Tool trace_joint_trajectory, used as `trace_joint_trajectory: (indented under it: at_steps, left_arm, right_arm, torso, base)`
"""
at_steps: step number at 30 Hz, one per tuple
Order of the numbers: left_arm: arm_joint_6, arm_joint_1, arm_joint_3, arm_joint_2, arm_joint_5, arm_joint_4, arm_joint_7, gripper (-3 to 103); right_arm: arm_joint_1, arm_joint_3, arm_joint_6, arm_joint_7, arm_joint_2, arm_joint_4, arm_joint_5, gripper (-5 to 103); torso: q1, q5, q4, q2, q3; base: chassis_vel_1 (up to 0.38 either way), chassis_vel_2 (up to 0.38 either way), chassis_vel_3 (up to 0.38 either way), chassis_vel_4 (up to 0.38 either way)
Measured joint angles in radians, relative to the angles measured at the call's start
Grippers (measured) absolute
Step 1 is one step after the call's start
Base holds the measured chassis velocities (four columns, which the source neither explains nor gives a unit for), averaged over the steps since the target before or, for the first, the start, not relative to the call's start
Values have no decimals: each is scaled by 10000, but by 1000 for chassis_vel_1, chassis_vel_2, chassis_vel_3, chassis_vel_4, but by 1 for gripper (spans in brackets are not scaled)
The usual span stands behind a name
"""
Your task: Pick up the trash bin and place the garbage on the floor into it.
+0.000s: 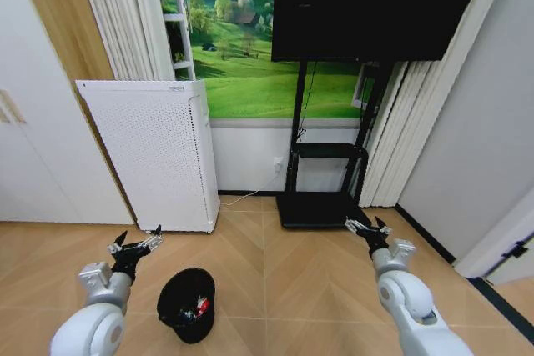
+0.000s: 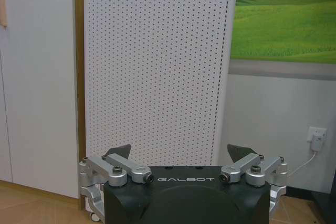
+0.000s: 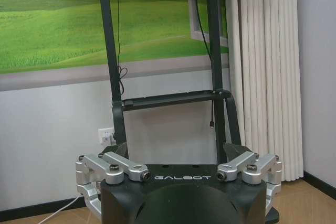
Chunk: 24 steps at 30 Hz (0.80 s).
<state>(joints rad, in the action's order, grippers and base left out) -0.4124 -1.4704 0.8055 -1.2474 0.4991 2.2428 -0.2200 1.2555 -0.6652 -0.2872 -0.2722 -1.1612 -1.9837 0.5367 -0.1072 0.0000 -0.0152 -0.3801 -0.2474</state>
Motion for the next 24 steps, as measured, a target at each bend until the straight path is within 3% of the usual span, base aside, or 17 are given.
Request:
trace_joint_trajectory:
  at_steps: [24]
  left_arm:
    - [43,11,67,54,37,55,79,100]
  right_arm:
    - [24,-31,-95,-150,-62,-178,152,100]
  torso:
    - [-343,0,0,-977,-633]
  base:
    - [0,0,0,0]
